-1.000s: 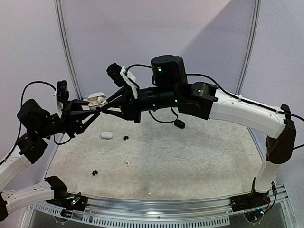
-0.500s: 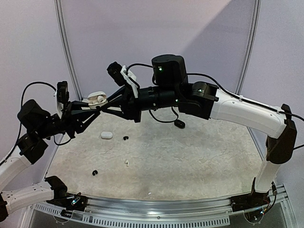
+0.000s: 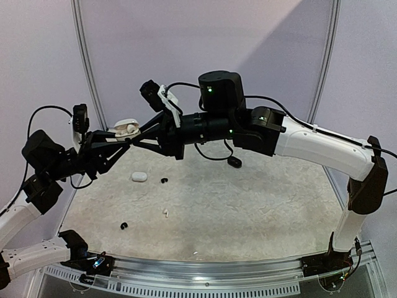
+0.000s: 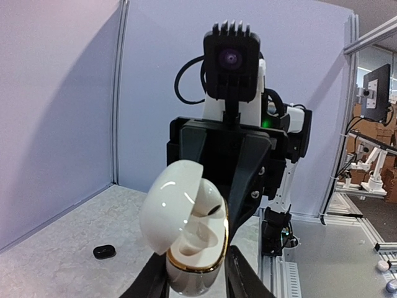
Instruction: Insert the wireless bluetooth earbuds into the charging case
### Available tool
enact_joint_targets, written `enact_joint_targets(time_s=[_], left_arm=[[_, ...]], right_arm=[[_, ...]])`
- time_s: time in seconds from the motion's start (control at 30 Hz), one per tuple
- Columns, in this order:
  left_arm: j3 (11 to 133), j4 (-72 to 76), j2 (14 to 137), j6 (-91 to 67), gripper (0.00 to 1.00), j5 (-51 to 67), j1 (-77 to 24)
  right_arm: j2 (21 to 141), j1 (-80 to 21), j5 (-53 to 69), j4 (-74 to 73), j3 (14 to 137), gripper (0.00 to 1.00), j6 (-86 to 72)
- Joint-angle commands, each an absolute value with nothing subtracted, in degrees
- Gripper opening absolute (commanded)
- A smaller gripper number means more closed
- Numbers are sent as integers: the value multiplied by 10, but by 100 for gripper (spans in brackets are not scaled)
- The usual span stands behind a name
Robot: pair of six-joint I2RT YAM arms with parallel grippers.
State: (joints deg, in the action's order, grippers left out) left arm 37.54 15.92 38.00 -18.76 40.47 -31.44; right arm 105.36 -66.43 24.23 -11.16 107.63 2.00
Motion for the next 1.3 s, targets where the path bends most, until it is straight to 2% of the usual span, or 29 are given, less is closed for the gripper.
enact_joint_targets(time_s=[0.0, 0.23, 0.3, 0.4, 0.53, 0.6, 0.8, 1.03, 1.27], left_arm=[[380, 180, 384, -208, 31, 411, -318], [380, 178, 386, -206, 0, 415, -318], [381, 176, 385, -205, 0, 414, -318], [381, 170, 385, -201, 0, 412, -318], [381, 157, 384, -194, 0, 415, -318], [379, 150, 385, -191, 0, 418, -318], [371, 136, 388, -190, 0, 425, -318], [378, 76, 391, -104, 0, 425, -318], [379, 58, 397, -82, 0, 436, -319]], right_arm=[[1035, -666, 237, -104, 1089, 0, 18], [1035, -667, 236, -106, 1090, 0, 20], [1035, -667, 229, -108, 1090, 1, 19], [1033, -666, 214, -116, 1089, 25, 16], [1028, -666, 192, -135, 1089, 46, 16], [1025, -667, 188, -140, 1092, 53, 16], [1040, -668, 193, -186, 1149, 62, 15], [1055, -682, 163, -242, 1195, 71, 43], [1124, -708, 96, -364, 1310, 74, 106]])
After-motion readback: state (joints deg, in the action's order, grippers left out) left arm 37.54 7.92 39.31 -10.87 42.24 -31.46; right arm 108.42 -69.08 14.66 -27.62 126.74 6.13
